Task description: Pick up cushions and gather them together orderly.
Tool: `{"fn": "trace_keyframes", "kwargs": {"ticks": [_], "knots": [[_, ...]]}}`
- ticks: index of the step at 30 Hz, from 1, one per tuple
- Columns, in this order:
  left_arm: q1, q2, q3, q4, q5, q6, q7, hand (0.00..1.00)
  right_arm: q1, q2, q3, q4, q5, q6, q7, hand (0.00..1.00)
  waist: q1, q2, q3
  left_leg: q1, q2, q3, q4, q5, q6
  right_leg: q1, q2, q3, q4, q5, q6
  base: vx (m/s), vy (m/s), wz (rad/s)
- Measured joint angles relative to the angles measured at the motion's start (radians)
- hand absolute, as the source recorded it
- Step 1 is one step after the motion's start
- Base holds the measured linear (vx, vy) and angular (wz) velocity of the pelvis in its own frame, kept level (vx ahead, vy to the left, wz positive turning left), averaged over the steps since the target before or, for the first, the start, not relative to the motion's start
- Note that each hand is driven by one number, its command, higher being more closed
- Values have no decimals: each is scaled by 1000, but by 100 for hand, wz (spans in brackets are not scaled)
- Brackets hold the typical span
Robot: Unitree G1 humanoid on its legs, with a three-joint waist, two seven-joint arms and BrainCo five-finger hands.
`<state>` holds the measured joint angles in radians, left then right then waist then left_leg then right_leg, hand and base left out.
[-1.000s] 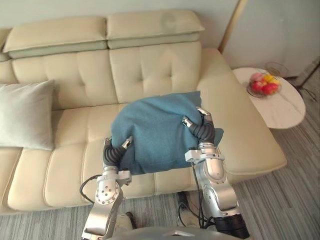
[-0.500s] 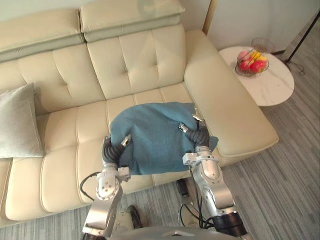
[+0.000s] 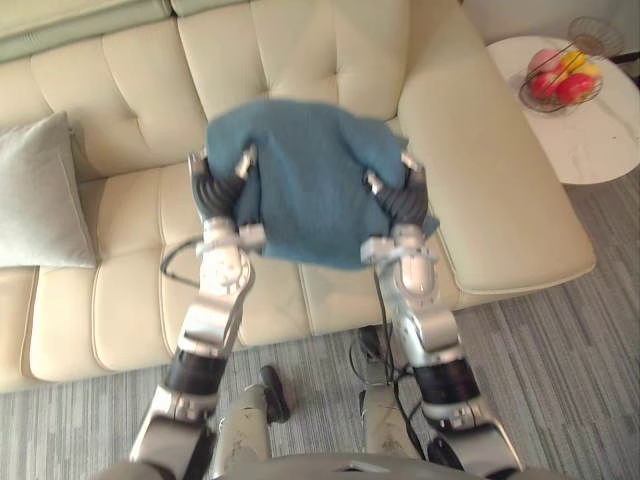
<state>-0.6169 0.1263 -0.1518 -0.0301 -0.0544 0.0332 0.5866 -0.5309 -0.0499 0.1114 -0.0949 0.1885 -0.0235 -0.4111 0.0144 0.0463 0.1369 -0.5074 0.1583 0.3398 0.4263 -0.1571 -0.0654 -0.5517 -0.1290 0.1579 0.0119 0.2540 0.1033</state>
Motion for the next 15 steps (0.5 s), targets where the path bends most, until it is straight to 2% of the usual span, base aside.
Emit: {"fn": "trace_keyframes", "kwargs": {"ticks": [2, 6, 10, 11, 12, 15], "knots": [[-211, 39, 19, 47, 0, 1, 30, 100, -185, 2, -42, 19, -55, -1, -79, 100, 4, 7, 23, -59, -13, -17, -35, 46, -2, -67, -6, -19, 9, 5, -7, -105, -95, 38], [-449, 54, 48, 112, 1, -9, 79, 100, -428, 2, -93, 77, -171, -5, -187, 100, 13, 24, 54, -113, -31, -43, -136, 129, -16, -142, -19, -52, 6, 33, -3, -17, -32, 30], [-587, 61, 93, 178, 0, -14, 104, 100, -628, 0, -136, 178, -219, -5, -236, 100, 11, 25, 79, -131, -39, -46, -225, 188, -23, -188, -19, -63, -9, 46, -15, -23, -25, 15], [-627, 62, 105, 203, 0, -19, 114, 100, -681, -4, -138, 204, -234, -3, -253, 0, 11, 25, 86, -139, -43, -47, -255, 207, -24, -202, -19, -66, -18, 53, -18, -34, -30, 14], [-672, 67, 114, 230, -2, -19, 123, 0, -731, -6, -148, 225, -235, -3, -257, 0, 11, 26, 96, -142, -47, -48, -287, 229, -26, -210, -20, -71, -35, 65, -21, -42, -31, 20], [-822, 89, 116, 329, -3, -23, 129, 0, -882, -56, -166, 304, -235, -2, -292, 0, 11, 29, 114, -175, -53, -76, -400, 311, -37, -259, -15, -114, -60, 82, -35, -58, -47, 31]]}}
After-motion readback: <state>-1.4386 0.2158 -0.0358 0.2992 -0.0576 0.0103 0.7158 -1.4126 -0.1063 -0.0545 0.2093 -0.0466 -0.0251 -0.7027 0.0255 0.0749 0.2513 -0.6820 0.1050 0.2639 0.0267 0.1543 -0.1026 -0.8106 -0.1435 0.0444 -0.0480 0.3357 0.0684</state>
